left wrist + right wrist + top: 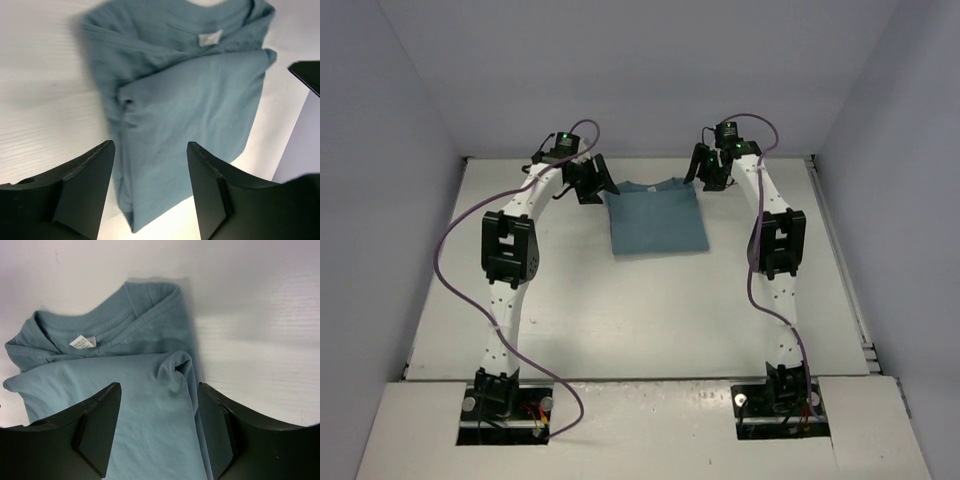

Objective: Fold and stack the t-shirts

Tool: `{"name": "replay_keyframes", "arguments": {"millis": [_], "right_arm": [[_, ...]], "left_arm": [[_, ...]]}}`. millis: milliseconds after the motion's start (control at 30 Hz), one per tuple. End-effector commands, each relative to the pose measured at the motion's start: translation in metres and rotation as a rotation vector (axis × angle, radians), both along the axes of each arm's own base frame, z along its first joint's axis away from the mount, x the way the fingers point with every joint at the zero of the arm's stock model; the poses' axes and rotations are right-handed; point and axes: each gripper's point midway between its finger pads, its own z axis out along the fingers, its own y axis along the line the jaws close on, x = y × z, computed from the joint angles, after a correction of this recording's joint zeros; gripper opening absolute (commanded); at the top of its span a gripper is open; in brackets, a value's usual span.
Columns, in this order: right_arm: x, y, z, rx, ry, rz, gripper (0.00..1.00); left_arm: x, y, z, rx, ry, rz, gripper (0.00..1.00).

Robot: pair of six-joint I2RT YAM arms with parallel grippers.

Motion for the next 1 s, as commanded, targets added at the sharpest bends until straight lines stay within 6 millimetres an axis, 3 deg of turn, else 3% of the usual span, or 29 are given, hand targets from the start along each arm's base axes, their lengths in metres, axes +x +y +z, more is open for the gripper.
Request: {"name": "replay_keyframes", "arguments": {"millis": [0, 133, 233, 300, 367, 633, 800, 967], "right_arm": [[0.018, -0.012, 0.099, -0.055, -0.259, 0.042, 0.60], [-0.002, -0.016, 0.110, -0.115, -0.274, 0.103, 0.58], [-0.023, -0.015, 0.103, -0.192, -0.257, 0.164, 0.56], [-0.038, -0.011, 0.080, -0.241, -0.203, 0.197, 0.56], [-0.056, -0.007, 0.050, -0.282, -0.134, 0.218, 0.56], [-0.104, 0.030, -0.038, -0.399, -0.034, 0.272, 0.55], [-0.146, 0.036, -0.074, -0.433, 0.013, 0.172, 0.54], [-0.224, 0.033, -0.092, -0.451, 0.072, 0.091, 0.54]], "left_arm": [[0.027, 0.045, 0.108, -0.029, -0.294, 0.135, 0.58], [0.016, 0.036, 0.130, -0.028, -0.375, 0.041, 0.59], [-0.004, 0.018, 0.119, -0.013, -0.343, -0.037, 0.59], [-0.018, 0.012, 0.101, 0.022, -0.306, -0.051, 0.60], [-0.032, 0.009, 0.071, 0.061, -0.235, -0.045, 0.62], [-0.051, -0.017, -0.024, 0.169, -0.064, -0.123, 0.63], [-0.071, 0.000, -0.061, 0.272, 0.007, -0.106, 0.63], [-0.126, 0.023, -0.079, 0.338, 0.091, -0.121, 0.63]]}}
